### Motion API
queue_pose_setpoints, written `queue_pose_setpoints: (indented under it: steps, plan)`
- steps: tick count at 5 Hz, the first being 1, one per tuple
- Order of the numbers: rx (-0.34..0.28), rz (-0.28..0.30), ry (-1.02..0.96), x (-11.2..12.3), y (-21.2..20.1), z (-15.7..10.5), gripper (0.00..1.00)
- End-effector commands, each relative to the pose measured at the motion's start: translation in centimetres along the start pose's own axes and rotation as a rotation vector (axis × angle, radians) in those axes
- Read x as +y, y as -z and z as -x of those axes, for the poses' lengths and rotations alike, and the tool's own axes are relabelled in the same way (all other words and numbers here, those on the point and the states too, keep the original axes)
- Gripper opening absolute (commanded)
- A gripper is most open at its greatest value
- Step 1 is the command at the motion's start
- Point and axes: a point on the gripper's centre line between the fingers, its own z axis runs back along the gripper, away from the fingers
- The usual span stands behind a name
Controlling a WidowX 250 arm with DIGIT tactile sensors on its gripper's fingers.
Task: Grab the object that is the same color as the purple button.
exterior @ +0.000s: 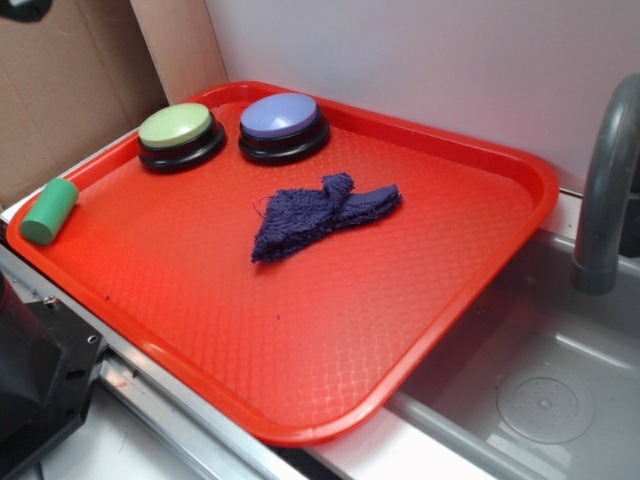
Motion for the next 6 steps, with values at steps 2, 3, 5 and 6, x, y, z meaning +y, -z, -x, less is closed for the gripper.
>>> queue_pose_setpoints:
  steps: [2,3,5,6]
  plan:
    - [-0.118,-0.034,-0.285,-2.7,4.9,-3.5,1.00]
    - [-0.130,-0.051,-0.417,-3.2,8.1,-5.2,1.00]
    - [-0.230,-0.080,-0.605,-2.0,12.7,-6.4,1.00]
    - [-0.231,-0.094,-0.606,-1.5,15.5,-7.2,1.00]
